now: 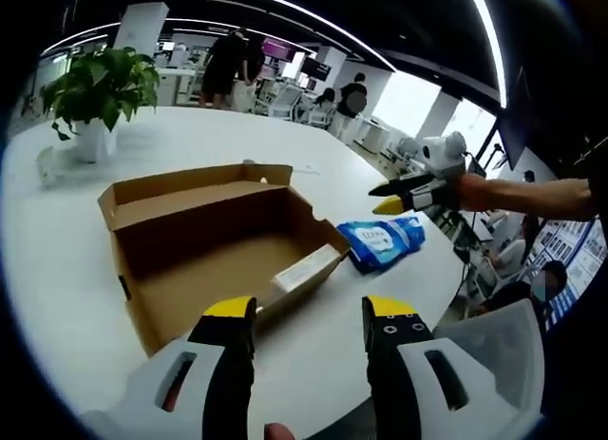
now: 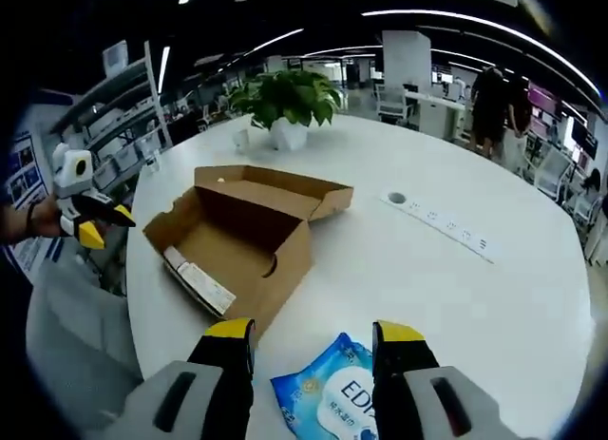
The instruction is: Operate the shoe box by opening the lid, removing the specified soft item, and placing it in the target area until the item is outside and the box remains undamaged.
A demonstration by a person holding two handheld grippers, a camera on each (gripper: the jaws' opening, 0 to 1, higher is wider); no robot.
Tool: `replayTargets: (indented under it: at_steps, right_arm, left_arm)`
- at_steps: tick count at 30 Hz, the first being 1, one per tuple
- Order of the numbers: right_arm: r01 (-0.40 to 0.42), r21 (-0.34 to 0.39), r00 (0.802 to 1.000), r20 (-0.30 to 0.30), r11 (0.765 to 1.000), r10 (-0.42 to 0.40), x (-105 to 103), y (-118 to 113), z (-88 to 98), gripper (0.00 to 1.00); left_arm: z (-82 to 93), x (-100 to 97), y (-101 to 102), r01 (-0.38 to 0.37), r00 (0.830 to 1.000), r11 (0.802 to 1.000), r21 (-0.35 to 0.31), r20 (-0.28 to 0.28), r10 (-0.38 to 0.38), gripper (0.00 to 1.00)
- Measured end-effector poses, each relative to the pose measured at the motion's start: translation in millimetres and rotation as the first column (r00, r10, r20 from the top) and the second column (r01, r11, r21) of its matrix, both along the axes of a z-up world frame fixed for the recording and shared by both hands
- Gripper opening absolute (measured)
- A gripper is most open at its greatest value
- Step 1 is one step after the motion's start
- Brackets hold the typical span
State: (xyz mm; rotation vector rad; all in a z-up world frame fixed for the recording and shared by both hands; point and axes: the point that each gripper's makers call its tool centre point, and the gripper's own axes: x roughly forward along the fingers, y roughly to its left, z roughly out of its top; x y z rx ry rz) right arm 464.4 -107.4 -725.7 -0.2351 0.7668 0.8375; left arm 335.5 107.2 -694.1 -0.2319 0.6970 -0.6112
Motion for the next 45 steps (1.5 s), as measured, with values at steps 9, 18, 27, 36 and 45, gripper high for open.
replayTargets:
  at_steps: [9,18,27,36,45]
  right_arm:
    - [-0.046,0.013,0.999,-0.006,0.999,0.046,-3,33,1.4,0.47]
    - [-0.1,0.006,0.995,-0.005,0.995,0.1,-8,61,1.9,0.47]
    - [-0.168,-0.014,0.986,-0.003,0.986,0.168,-8,83,4.3,0.47]
    - [-0.215,-0.046,0.976,0.002,0.975,0.216,-5,91,6.7,0.47]
    - [-0.319,-0.109,0.947,-0.005,0.942,0.32,-7,103,1.6,0.47]
  left_arm:
    - [-2.6,-2.6,21,-0.032,0.999,0.999,-0.004,0.001,0.032,0.45]
    - [-4.9,-6.8,38,-0.06,0.998,0.998,0.003,0.001,0.06,0.46]
    - [-3.7,-6.9,46,-0.075,0.997,0.997,-0.005,0.007,0.075,0.45]
    - [-1.4,-10.0,47,-0.083,0.997,0.997,-0.011,0.008,0.083,0.45]
    - [-0.1,-10.4,47,-0.085,0.996,0.996,-0.019,0.009,0.085,0.45]
